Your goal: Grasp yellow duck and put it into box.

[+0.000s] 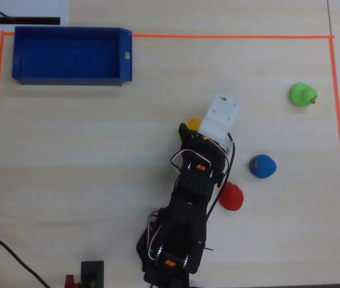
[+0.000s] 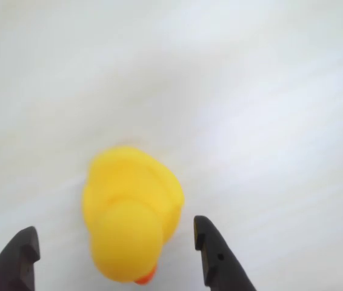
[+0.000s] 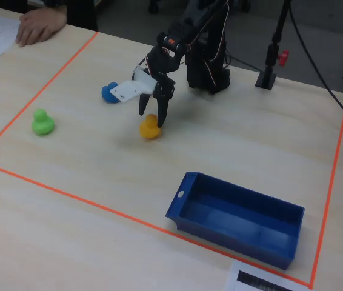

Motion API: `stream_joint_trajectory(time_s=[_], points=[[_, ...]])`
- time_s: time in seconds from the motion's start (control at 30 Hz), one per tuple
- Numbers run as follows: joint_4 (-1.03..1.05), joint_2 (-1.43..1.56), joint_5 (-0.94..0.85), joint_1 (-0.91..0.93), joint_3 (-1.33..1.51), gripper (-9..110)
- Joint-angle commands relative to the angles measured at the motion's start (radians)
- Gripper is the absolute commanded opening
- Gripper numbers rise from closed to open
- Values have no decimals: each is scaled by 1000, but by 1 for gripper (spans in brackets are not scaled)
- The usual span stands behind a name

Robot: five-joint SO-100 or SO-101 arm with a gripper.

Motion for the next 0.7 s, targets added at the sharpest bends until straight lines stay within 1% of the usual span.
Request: stream_joint_trajectory(time_s=[0.0, 0.13, 0.17, 0.2, 0.23, 0.33, 0.4, 0.43, 0.67], points=[[-12, 3, -9, 6, 18, 34], [-37, -9, -11, 2, 29, 32], [-35, -14, -18, -2, 26, 27], [-35, -17, -20, -3, 21, 19], [-37, -18, -15, -6, 17, 15], [-60, -18, -11, -6, 20, 10], [-67, -17, -18, -2, 25, 2], [-67, -14, -18, 2, 26, 0], [-58, 6, -29, 20, 28, 0]])
